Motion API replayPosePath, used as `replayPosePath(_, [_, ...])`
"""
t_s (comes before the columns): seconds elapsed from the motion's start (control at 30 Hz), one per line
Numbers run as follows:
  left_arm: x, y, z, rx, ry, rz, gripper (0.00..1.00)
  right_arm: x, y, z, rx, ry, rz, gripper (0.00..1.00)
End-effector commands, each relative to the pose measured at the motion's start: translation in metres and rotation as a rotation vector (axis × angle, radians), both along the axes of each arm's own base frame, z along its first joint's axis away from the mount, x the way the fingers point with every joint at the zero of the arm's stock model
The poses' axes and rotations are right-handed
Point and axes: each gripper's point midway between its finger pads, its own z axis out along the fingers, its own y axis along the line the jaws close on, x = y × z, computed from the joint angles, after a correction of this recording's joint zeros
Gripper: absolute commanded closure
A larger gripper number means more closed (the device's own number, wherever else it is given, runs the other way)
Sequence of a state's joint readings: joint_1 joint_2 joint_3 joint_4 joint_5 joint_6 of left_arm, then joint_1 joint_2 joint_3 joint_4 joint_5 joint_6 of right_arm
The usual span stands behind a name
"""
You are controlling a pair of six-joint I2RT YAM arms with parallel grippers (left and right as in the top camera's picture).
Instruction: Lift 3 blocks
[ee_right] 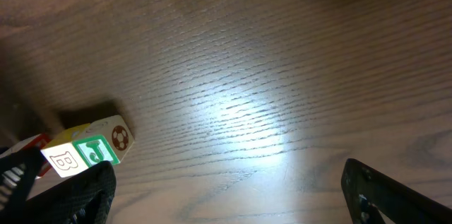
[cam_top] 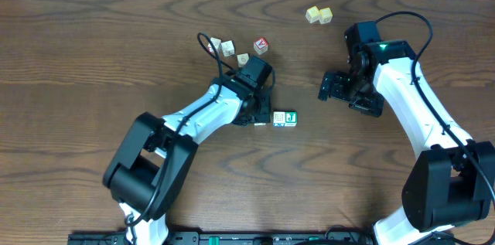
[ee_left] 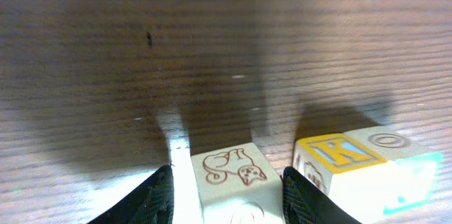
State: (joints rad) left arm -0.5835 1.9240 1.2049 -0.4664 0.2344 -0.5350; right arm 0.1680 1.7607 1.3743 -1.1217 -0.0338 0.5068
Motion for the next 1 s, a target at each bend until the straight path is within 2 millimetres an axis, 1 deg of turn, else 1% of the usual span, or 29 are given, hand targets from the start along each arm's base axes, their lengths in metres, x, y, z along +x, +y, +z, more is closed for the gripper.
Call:
replayPosePath(0.0, [0.013, -0.004, 0.044, -0.082, -0.073, 0.010, 0.50, 0.000, 0.004, -0.001, -0.001, 0.003, 0.025, 0.01])
replayPosePath(0.1, [0.012, -0.008, 0.061, -0.131, -0.085, 0.001, 0.50, 0.000, 0.004, -0.001, 0.000, 0.001, 0.024, 0.01])
replayPosePath(0.17, [0.012, -0.005, 0.065, -0.133, -0.087, 0.006, 0.50, 0.000, 0.004, -0.002, 0.000, 0.002, 0.026, 0.01])
replayPosePath(0.2, [0.012, -0.003, 0.066, -0.132, -0.086, 0.010, 0.50, 0.000, 0.005, -0.003, 0.000, 0.002, 0.029, 0.03])
replayPosePath(0.23, [0.012, 0.000, 0.065, -0.126, -0.079, 0.017, 0.50, -0.001, 0.007, -0.005, 0.000, 0.001, 0.033, 0.14])
replayPosePath(0.27, [0.012, 0.011, 0.063, -0.110, -0.059, 0.041, 0.51, -0.002, 0.010, -0.013, 0.000, -0.001, 0.040, 0.34])
replayPosePath(0.3, [0.013, 0.017, 0.062, -0.102, -0.047, 0.056, 0.52, -0.003, 0.012, -0.016, 0.001, -0.001, 0.040, 0.40])
replayPosePath(0.33, [0.014, 0.029, 0.059, -0.089, -0.023, 0.090, 0.59, -0.005, 0.015, -0.024, 0.003, -0.002, 0.026, 0.52])
replayPosePath(0.37, [0.014, 0.038, 0.058, -0.081, -0.004, 0.117, 0.62, -0.007, 0.017, -0.029, 0.006, -0.002, 0.016, 0.61])
replayPosePath(0.4, [0.014, 0.060, 0.054, -0.060, 0.043, 0.186, 0.72, -0.009, 0.025, -0.039, 0.031, -0.007, 0.023, 0.78])
replayPosePath(0.43, [0.014, 0.074, 0.052, -0.046, 0.070, 0.220, 0.79, -0.011, 0.031, -0.046, 0.052, -0.013, 0.032, 0.85])
replayPosePath(0.5, [0.010, 0.099, 0.048, -0.022, 0.123, 0.283, 0.92, -0.013, 0.039, -0.056, 0.077, -0.022, 0.032, 0.95])
replayPosePath(0.57, [0.006, 0.113, 0.046, -0.010, 0.161, 0.319, 0.93, -0.015, 0.042, -0.064, 0.082, -0.030, 0.012, 0.95])
replayPosePath(0.6, [0.005, 0.117, 0.045, -0.006, 0.171, 0.325, 0.93, -0.015, 0.044, -0.068, 0.087, -0.039, 0.001, 0.95])
replayPosePath(0.7, [0.001, 0.117, 0.040, 0.000, 0.178, 0.315, 0.93, -0.012, 0.058, -0.077, 0.145, -0.076, 0.015, 0.98])
replayPosePath(0.73, [-0.003, 0.114, 0.037, 0.002, 0.181, 0.304, 0.93, -0.012, 0.067, -0.079, 0.184, -0.083, 0.027, 0.99])
replayPosePath(0.8, [-0.005, 0.109, 0.034, 0.004, 0.181, 0.287, 0.92, -0.015, 0.073, -0.080, 0.197, -0.080, 0.026, 0.99])
replayPosePath(0.97, [-0.005, 0.085, 0.025, -0.001, 0.156, 0.223, 0.93, -0.016, 0.093, -0.079, 0.204, -0.103, 0.071, 0.99])
